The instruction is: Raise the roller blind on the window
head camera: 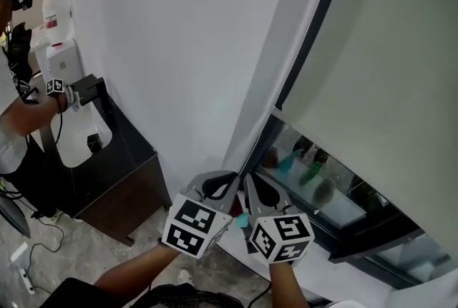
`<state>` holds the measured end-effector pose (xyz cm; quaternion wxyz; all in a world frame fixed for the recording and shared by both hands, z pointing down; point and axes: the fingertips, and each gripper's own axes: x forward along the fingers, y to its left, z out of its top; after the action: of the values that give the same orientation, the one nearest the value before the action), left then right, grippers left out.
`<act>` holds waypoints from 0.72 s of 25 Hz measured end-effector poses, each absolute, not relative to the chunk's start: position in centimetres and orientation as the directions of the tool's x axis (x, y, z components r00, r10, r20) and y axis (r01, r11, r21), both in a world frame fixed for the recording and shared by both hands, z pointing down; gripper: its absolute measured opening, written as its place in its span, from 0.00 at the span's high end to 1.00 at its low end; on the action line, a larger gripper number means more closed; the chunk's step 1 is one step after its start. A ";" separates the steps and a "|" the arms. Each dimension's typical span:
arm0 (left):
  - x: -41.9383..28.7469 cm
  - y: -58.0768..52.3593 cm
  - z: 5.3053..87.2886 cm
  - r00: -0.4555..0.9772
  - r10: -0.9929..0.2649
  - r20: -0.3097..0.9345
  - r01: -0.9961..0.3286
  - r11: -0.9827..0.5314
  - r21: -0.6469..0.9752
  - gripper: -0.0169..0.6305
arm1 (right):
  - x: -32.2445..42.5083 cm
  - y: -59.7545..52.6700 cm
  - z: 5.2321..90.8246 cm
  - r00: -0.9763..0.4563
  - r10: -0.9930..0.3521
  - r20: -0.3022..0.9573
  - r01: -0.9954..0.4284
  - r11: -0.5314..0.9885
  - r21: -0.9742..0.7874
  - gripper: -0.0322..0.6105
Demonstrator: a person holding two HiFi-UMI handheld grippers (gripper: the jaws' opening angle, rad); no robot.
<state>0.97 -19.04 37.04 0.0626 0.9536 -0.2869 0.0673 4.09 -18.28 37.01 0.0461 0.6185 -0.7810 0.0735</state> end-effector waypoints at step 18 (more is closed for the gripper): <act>5.0 -23.7 34.0 0.779 -0.620 0.092 -0.627 -0.773 0.099 0.97 | 8.4 -26.8 31.7 -0.419 -0.901 0.111 -0.903 0.427 0.055 0.89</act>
<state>5.03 -23.72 34.03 0.0620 0.9411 -0.3313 0.0268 8.41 -26.75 31.68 0.0617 0.5354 -0.8423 0.0068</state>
